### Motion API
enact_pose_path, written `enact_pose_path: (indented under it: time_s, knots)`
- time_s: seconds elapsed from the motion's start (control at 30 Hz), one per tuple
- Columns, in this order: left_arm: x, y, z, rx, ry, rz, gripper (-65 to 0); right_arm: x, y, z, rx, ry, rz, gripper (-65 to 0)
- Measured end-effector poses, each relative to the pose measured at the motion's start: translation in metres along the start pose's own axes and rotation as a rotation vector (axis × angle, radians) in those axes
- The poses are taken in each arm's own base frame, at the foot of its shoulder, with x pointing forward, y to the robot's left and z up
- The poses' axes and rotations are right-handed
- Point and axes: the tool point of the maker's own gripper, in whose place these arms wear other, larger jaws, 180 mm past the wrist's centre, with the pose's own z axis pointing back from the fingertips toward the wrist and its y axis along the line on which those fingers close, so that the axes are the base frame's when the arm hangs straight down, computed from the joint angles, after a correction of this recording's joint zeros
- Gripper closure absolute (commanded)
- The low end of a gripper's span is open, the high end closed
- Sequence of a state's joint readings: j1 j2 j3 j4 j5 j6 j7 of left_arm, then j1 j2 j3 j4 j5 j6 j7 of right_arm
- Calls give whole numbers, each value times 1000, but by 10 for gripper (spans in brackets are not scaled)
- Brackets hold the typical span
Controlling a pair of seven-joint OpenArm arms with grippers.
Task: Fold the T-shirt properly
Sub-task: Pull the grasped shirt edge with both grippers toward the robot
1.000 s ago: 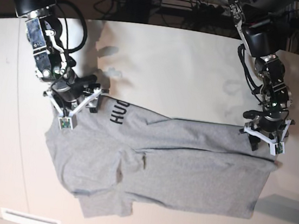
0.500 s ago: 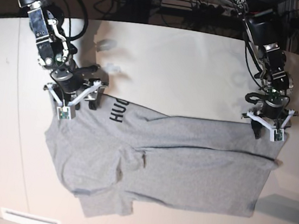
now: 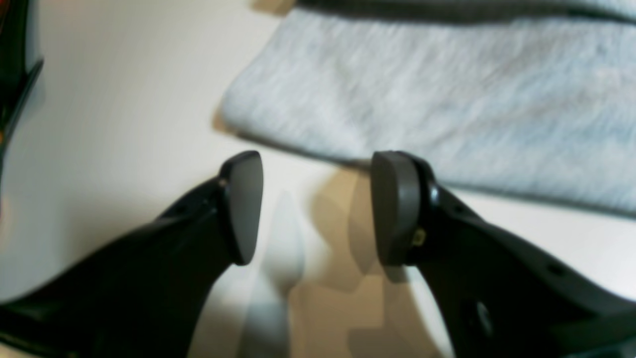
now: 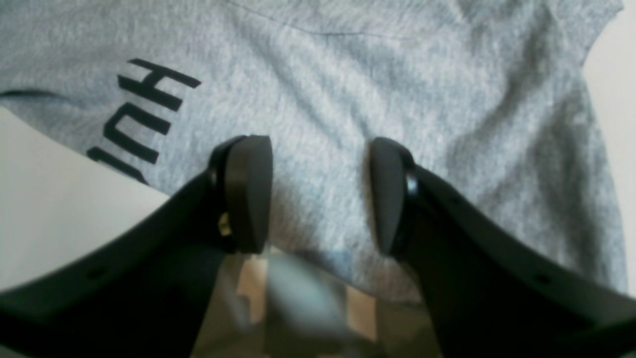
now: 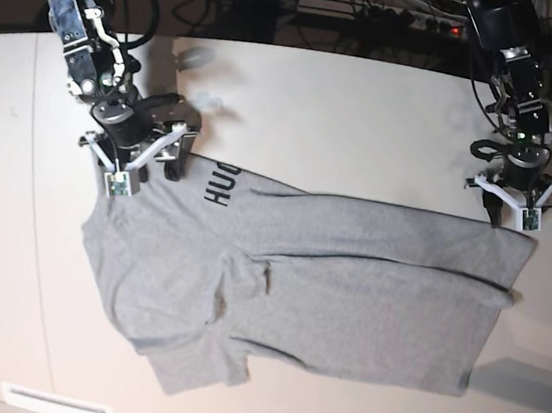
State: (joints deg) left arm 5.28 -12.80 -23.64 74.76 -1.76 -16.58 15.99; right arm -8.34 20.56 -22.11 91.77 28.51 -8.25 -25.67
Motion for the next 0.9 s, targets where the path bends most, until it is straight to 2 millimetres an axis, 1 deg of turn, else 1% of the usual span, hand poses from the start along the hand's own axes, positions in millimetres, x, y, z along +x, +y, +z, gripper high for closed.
enact_pose_path:
  time_s: [0.07,0.13,0.17,0.2,0.3,0.33,0.4,0.43,0.47,0.57,0.6,0.67,0.77,0.83,0.9]
  knots:
    - [-3,-5,11,-64,36,74,-341,-1,0,0,-1,2,0,-310]
    - [-5,3,22,-50,87,122,-341,-1,0,1,-2,2,-1,-310]
    - [0,7,24,-41,89,127,-341,-1,0,0,-2,3,-1,-310]
    - [9,12,26,-29,76,122,-341,-1,0,1,-2,3,-1,-310]
    - [56,17,20,-19,-1,119,-341,-1,0,0,-4,4,-4,-310]
    - [68,16,19,-20,-21,123,-341,-1,0,0,-3,4,-4,-310]
    - [84,14,18,-29,-47,124,-341,-1,1,0,-2,5,-4,-310]
    - [85,14,18,-28,-46,125,-341,-1,0,0,-2,5,-4,-310]
    - [83,17,16,-19,-20,118,-341,0,0,0,-3,5,-4,-310]
    - [76,24,-4,-23,47,145,-341,0,0,0,-3,6,-3,-310]
    - [76,24,-12,-25,57,170,-341,0,0,0,-3,7,-3,-310]
    - [72,19,-23,-67,77,178,-341,0,0,0,-3,7,-3,-310]
    - [57,19,-28,-66,127,198,-341,0,0,0,-3,8,-2,-310]
    - [59,22,-31,-66,137,173,-341,-1,-1,0,-4,8,-1,-310]
    - [64,15,-39,-92,142,133,-341,0,-1,0,-3,8,-1,-310]
